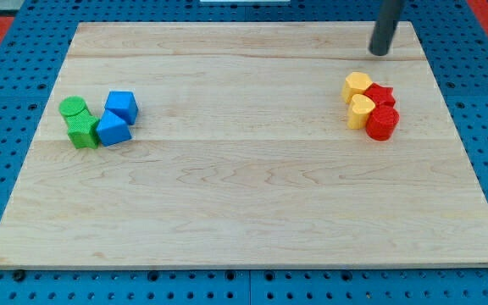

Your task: Separate the red circle from the blocks

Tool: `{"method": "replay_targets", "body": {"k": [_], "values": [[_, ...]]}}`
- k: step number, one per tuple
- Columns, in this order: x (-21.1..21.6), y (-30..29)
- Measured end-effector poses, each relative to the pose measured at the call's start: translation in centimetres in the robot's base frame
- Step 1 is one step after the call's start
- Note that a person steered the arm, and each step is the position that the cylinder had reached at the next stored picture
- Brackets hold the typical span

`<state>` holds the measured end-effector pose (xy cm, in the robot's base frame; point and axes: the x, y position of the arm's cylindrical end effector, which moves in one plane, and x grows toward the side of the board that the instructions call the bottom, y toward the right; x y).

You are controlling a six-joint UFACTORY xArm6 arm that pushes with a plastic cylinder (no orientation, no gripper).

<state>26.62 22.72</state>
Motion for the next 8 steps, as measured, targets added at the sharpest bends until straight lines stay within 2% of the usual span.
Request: {"method": "replay_targets", "body": {"k": [1, 2, 4, 6, 7, 8], "values": [[0.0, 0.1], [3.2, 0.7], [13.5, 1.6], [16.8, -11.9], [17.3, -9.1], [20.3, -5.3]]}}
